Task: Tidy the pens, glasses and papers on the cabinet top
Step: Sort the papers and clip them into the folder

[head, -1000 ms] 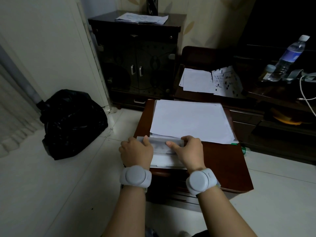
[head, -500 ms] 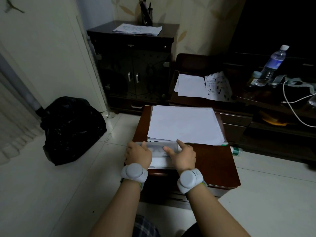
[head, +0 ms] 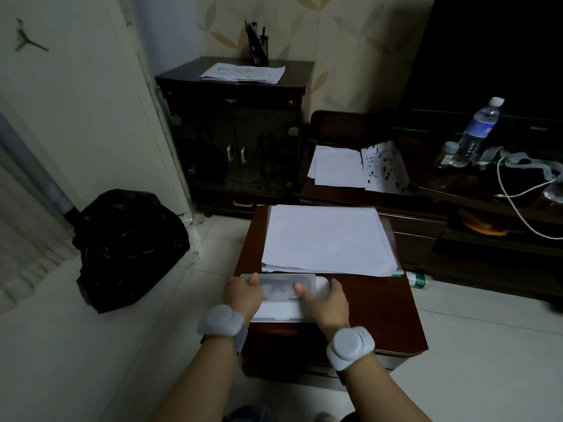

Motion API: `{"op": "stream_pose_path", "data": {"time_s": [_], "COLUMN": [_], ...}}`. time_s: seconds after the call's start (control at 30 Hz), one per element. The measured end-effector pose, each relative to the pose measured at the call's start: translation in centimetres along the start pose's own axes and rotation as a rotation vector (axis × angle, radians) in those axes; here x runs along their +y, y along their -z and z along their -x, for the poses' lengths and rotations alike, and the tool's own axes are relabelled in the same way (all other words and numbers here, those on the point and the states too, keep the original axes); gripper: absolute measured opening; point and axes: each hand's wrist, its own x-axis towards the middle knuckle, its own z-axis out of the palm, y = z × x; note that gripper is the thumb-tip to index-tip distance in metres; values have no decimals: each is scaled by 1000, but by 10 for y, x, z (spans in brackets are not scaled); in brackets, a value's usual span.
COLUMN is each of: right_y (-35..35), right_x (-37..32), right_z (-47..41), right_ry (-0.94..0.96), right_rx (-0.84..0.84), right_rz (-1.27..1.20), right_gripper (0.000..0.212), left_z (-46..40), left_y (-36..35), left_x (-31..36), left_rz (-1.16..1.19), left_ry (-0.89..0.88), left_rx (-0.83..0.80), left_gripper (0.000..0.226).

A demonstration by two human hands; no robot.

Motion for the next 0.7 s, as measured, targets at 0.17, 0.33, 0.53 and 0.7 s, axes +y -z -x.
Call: {"op": "stream_pose_path", "data": {"time_s": [0.17, 0.33, 0.53, 0.7], "right_y": [-1, 6, 31, 43], "right_x": [4, -1, -3, -2], "right_z": [-1, -9, -48, -59], "right_ry": [18, -9, -352, -424], "right_rx": [15, 169, 314, 140], "right_rz": [7, 62, -638, -974], "right_gripper": [91, 81, 26, 35], "left_z": [-8, -13, -9, 6], "left_y": [2, 2, 10, 16], "left_x": [-4, -7, -9, 0], "left_rz": [64, 92, -67, -549], "left_ry": [4, 4, -166, -588], "left_rx": [-28, -31, 15, -165], "left_gripper": [56, 56, 82, 126]}}
